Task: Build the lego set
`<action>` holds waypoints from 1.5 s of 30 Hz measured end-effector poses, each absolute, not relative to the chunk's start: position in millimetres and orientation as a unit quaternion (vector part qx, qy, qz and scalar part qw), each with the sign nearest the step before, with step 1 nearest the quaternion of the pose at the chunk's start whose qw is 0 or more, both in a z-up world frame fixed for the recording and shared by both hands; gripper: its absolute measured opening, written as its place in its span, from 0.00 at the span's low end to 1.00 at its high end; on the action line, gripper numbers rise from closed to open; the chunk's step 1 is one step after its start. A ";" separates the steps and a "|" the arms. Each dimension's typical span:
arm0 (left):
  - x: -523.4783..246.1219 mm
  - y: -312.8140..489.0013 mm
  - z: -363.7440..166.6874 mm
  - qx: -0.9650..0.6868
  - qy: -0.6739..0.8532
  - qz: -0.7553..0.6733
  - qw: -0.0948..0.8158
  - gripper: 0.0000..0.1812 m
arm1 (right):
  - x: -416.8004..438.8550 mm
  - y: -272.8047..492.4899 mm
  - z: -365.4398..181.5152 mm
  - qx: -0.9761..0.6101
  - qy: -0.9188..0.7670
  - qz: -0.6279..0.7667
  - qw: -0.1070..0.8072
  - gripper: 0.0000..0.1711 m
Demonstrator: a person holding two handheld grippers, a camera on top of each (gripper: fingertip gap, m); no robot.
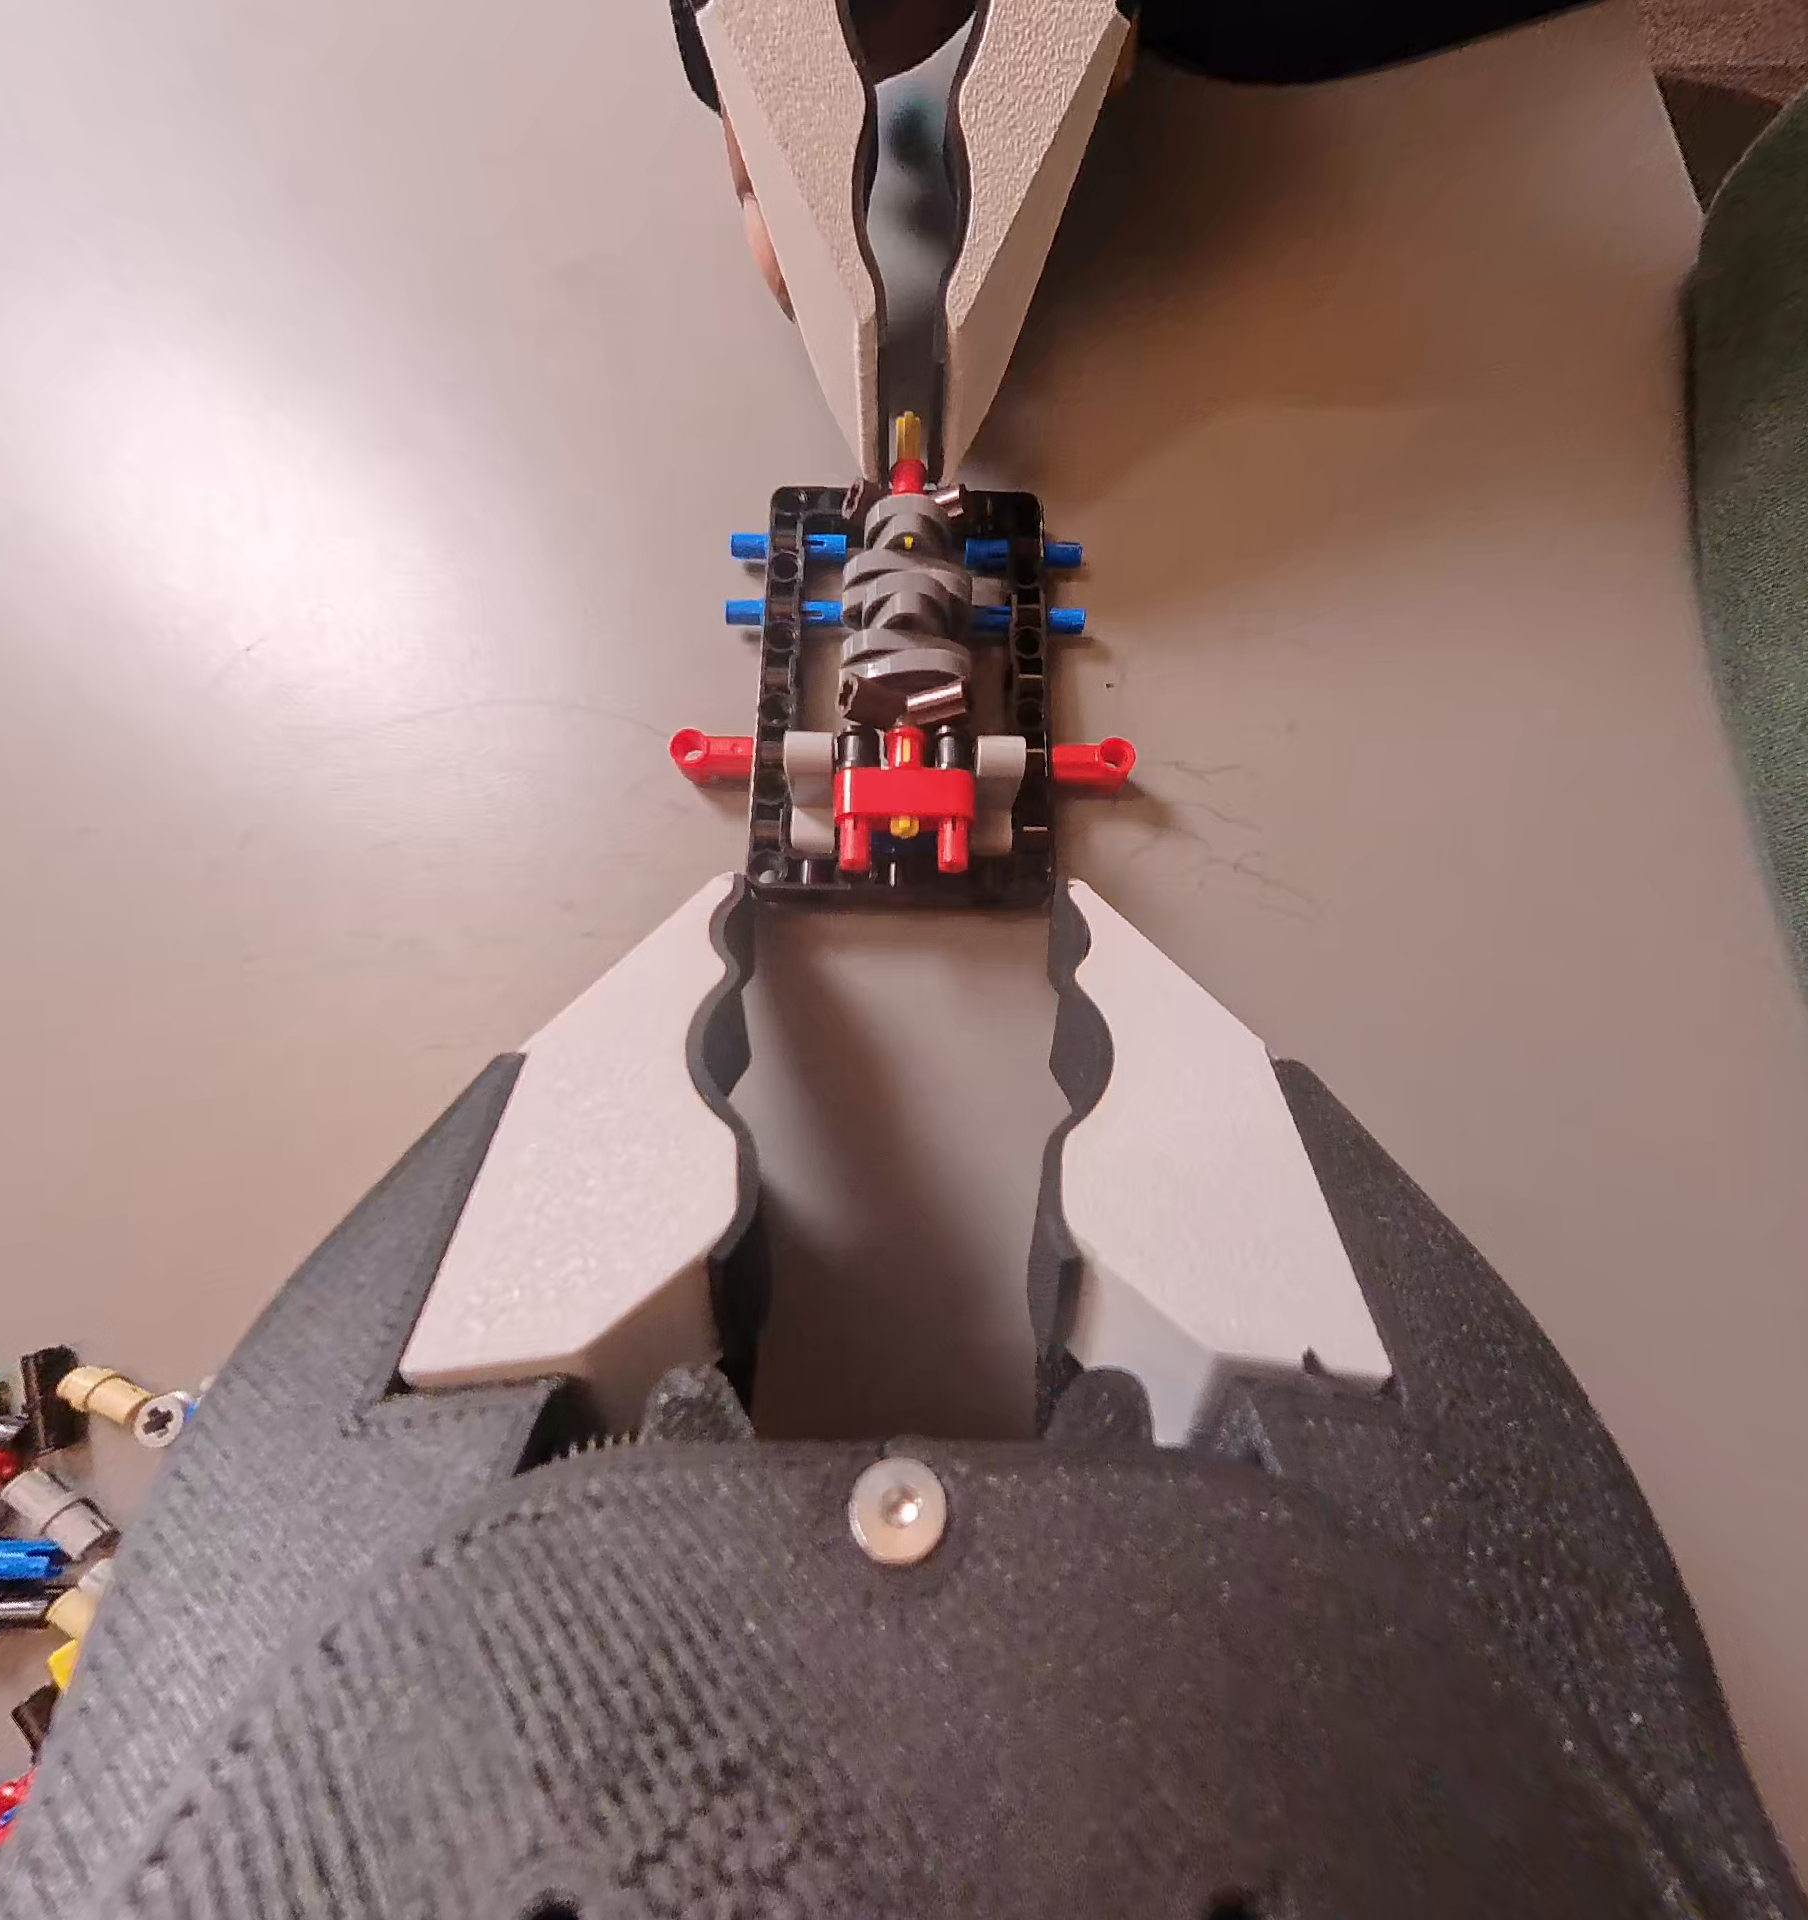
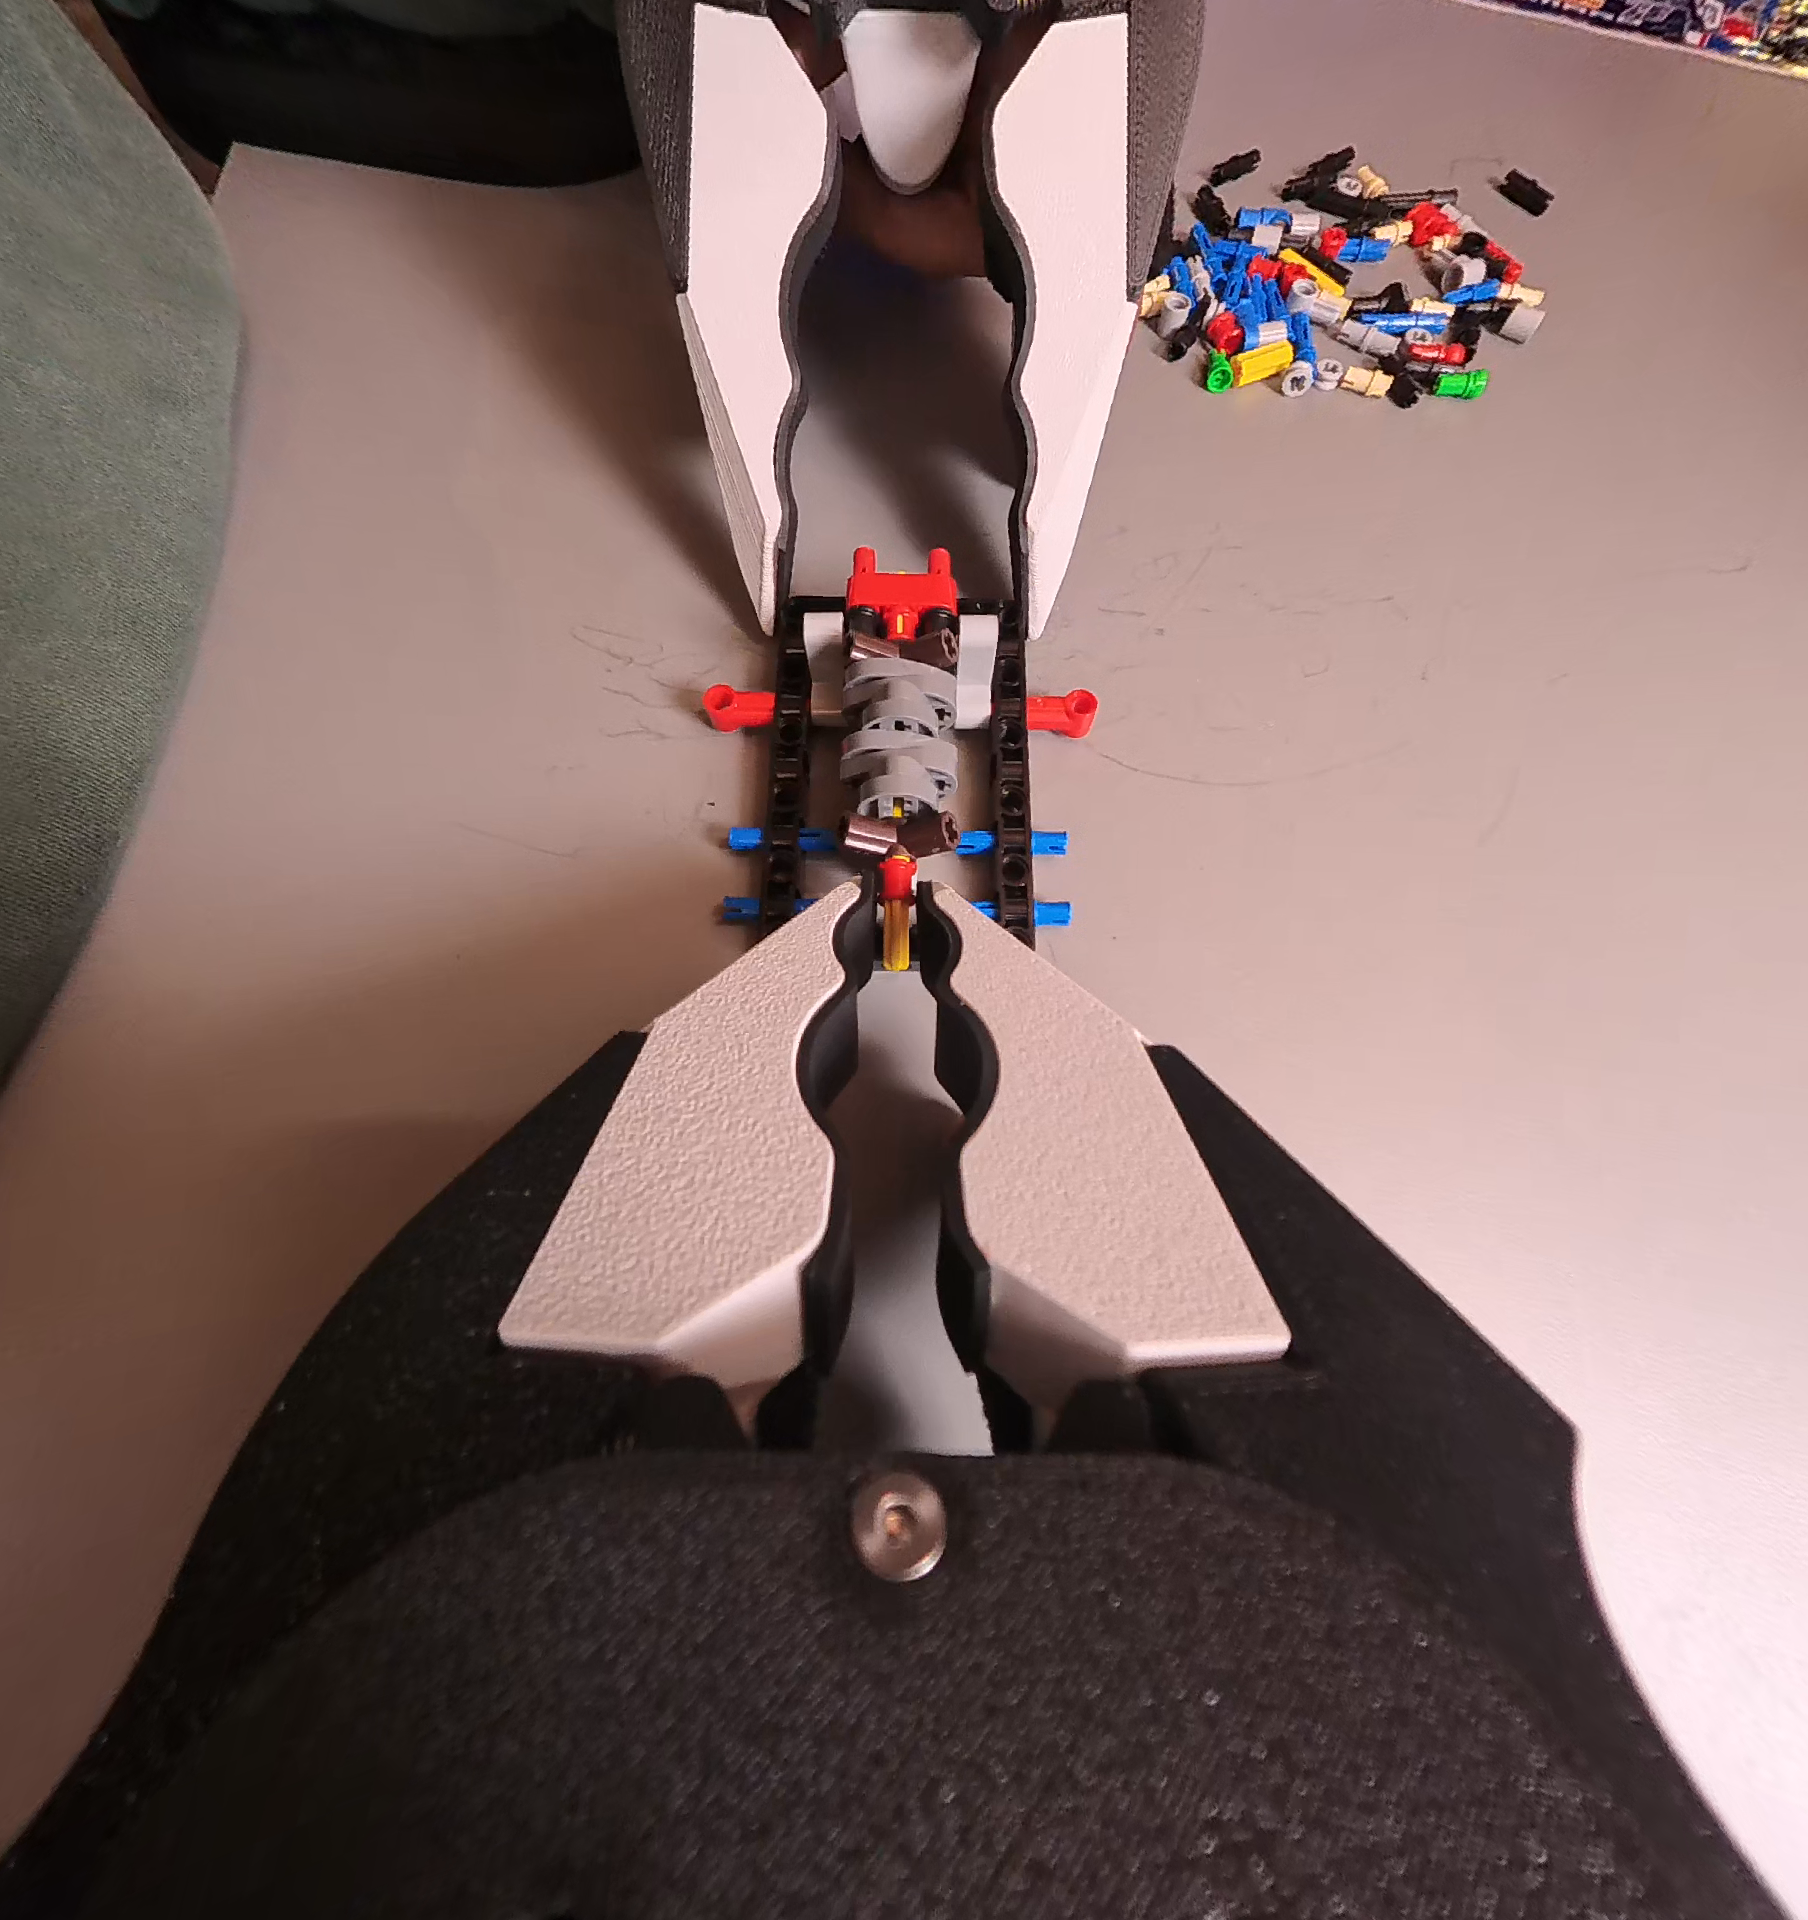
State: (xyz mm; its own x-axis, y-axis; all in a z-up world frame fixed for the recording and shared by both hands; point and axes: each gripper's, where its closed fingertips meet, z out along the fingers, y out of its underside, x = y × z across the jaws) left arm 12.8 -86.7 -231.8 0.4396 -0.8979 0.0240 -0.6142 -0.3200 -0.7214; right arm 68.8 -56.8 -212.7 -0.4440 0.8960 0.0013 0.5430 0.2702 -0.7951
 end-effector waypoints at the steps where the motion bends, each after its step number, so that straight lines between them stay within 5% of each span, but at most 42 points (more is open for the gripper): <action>1: 12.9 -86.6 -231.7 -0.783 0.483 -0.217 0.327 0.31 | 68.8 -56.9 -212.7 -0.472 -0.762 0.376 0.234 0.03; 45: 14.6 -87.4 -232.2 -0.791 0.474 -0.212 0.323 0.31 | 70.4 -55.0 -207.5 -0.479 -0.758 0.382 0.223 0.05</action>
State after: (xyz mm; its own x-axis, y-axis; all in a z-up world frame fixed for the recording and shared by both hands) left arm 14.6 -87.4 -232.2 0.4599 -0.8875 0.0289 -0.6134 -0.3411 -0.7123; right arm 70.4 -55.0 -207.5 -0.4414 0.8968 -0.0289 0.5562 0.2482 -0.7931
